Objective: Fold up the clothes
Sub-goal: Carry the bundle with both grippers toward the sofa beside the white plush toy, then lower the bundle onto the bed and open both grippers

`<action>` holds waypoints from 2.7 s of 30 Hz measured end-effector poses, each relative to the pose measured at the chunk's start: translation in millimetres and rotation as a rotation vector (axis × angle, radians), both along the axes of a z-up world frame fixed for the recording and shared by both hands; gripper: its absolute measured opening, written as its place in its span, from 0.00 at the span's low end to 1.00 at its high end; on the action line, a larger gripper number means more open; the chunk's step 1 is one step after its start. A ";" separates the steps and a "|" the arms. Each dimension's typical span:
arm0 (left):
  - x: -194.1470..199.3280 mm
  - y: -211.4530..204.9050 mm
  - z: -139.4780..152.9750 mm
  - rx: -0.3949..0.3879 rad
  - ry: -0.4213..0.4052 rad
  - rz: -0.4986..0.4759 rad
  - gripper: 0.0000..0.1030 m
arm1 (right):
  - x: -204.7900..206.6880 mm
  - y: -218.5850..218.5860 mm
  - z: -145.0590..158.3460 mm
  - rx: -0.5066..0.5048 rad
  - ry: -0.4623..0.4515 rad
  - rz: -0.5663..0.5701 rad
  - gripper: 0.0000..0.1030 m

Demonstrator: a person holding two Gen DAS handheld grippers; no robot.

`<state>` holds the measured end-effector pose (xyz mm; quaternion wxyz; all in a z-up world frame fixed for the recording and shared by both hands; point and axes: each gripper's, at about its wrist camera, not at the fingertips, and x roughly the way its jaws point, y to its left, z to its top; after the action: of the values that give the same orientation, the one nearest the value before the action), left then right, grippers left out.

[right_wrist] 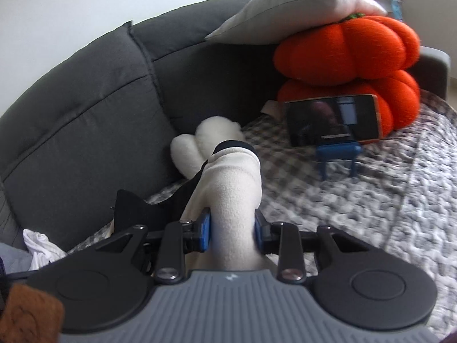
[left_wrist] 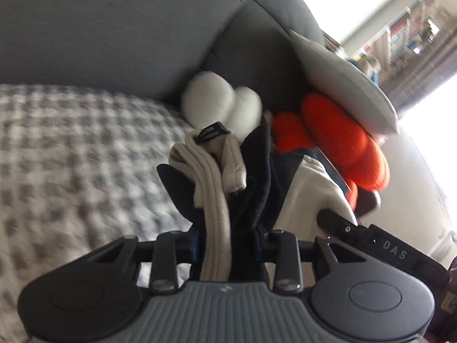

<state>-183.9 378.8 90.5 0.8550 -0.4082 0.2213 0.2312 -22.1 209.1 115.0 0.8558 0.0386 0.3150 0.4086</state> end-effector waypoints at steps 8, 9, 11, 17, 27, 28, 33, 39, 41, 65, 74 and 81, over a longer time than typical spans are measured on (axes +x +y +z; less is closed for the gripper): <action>-25.5 45.4 -15.2 0.011 0.008 0.184 0.33 | 17.3 85.5 -23.2 0.002 0.022 0.213 0.31; -25.9 46.9 -16.6 0.021 0.010 0.203 0.33 | 21.6 93.2 -25.5 0.005 0.025 0.236 0.31; -26.5 50.1 -20.6 0.037 0.013 0.244 0.33 | 29.1 108.6 -31.0 0.008 0.029 0.285 0.31; -13.2 59.7 -32.6 0.039 0.013 0.310 0.33 | 55.2 130.2 -50.3 0.027 0.049 0.358 0.31; 8.1 75.1 -66.4 -0.001 0.050 0.330 0.35 | 90.2 143.5 -87.7 -0.007 0.111 0.360 0.31; 7.4 74.9 -66.7 0.001 0.046 0.330 0.36 | 91.3 143.0 -88.0 0.000 0.115 0.361 0.31; 0.5 75.7 -67.6 -0.005 0.036 0.332 0.41 | 87.9 143.3 -90.2 0.007 0.114 0.341 0.33; -10.3 76.2 -43.1 0.033 0.039 0.380 0.51 | 94.8 120.1 -83.9 0.040 0.140 0.242 0.46; -13.4 71.5 -29.4 0.104 0.022 0.394 0.54 | 94.8 110.3 -76.2 0.053 0.107 0.219 0.46; 42.4 78.8 -53.0 0.384 0.261 0.228 0.44 | 65.5 109.4 -91.3 -0.091 0.058 0.321 0.11; 25.2 41.3 -23.5 0.456 0.193 0.180 0.42 | 49.0 95.3 -59.4 -0.068 -0.006 0.336 0.25; 24.0 38.2 -54.5 0.392 0.262 0.148 0.44 | 42.0 93.2 -82.4 -0.142 -0.009 0.356 0.23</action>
<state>-159.8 417.1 36.0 0.8625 -0.2163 0.2507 0.3828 19.8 302.3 32.6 0.7720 -0.0798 0.3411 0.5304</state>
